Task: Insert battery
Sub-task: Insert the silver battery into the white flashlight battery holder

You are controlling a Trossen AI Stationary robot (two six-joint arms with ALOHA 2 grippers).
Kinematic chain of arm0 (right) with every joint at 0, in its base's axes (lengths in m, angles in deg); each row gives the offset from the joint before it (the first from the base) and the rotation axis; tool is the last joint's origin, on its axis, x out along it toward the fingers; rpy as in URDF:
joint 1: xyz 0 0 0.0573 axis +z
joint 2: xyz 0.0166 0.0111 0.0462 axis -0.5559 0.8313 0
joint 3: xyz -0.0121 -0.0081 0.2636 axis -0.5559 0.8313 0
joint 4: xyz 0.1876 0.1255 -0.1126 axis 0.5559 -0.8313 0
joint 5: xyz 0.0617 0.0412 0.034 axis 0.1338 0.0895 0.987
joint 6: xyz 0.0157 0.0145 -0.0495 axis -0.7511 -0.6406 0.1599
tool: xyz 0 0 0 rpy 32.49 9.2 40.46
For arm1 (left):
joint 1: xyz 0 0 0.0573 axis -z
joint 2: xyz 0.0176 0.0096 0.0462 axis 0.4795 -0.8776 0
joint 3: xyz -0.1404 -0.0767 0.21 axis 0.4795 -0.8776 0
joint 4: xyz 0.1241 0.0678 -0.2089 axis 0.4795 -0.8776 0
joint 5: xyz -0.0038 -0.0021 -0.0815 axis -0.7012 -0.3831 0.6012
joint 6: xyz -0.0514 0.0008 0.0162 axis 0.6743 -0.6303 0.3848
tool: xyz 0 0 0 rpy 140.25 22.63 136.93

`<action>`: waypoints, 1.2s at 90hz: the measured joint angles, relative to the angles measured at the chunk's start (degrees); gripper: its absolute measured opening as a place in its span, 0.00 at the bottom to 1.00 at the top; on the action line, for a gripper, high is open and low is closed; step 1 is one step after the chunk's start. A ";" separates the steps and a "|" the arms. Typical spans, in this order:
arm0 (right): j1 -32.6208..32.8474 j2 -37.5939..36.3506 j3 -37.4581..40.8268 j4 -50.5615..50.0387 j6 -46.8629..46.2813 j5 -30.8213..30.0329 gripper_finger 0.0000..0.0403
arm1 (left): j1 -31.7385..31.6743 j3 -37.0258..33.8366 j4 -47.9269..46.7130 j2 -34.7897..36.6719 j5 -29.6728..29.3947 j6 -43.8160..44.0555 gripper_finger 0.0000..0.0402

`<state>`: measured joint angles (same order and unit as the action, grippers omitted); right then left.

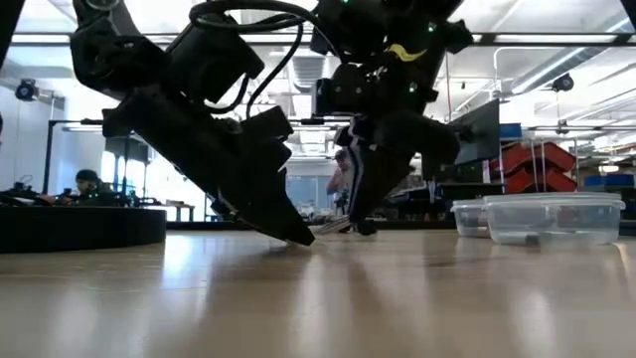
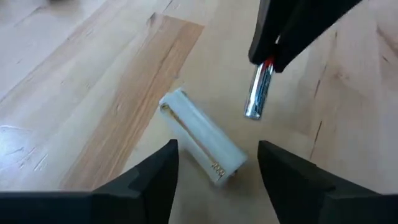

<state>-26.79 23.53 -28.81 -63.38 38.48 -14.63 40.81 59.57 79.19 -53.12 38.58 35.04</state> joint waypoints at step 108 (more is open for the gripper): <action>0.74 -1.47 0.13 0.27 -0.99 -2.45 0.01 | 2.40 -0.09 -1.07 0.17 -0.13 -20.38 0.37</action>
<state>-26.04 22.05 -28.68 -63.11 37.49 -17.08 43.22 59.48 78.12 -52.95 38.44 14.66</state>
